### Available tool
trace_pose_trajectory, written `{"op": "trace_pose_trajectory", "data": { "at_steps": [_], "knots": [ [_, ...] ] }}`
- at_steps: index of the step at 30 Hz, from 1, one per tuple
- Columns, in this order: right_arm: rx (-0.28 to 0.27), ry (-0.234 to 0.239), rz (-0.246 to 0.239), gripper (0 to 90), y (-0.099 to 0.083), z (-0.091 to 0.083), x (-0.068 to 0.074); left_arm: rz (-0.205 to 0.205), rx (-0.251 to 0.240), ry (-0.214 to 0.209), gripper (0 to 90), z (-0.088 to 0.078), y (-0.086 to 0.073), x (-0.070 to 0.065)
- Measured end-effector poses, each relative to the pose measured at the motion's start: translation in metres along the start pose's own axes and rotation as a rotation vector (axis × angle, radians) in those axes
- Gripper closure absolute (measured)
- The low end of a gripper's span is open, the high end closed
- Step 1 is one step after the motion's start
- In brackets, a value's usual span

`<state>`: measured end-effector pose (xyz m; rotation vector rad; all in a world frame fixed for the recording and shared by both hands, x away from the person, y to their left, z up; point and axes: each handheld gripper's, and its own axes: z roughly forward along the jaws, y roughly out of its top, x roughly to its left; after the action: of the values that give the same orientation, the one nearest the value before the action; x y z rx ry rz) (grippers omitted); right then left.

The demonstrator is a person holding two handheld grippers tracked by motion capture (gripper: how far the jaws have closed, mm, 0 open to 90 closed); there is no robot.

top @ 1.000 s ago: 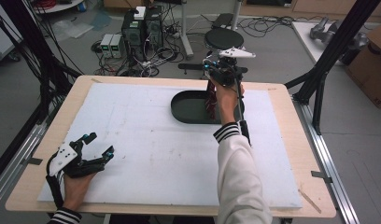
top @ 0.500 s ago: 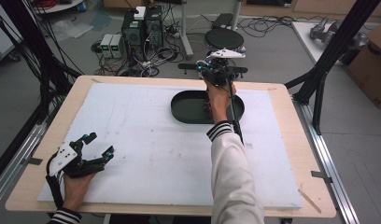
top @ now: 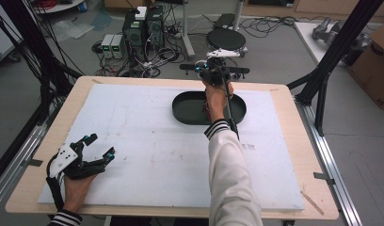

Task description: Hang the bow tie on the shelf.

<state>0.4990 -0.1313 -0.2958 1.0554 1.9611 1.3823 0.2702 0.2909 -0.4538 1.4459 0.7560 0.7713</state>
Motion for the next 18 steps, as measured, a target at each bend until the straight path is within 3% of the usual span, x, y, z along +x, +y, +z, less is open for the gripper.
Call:
{"op": "trace_pose_trajectory", "data": {
  "at_steps": [18],
  "knots": [
    [0.068,0.005,-0.059,83.3,-0.001,0.0074,0.0042,0.0,-0.001,0.0,15.0,0.0003,0.0,-0.0003]
  ]
}}
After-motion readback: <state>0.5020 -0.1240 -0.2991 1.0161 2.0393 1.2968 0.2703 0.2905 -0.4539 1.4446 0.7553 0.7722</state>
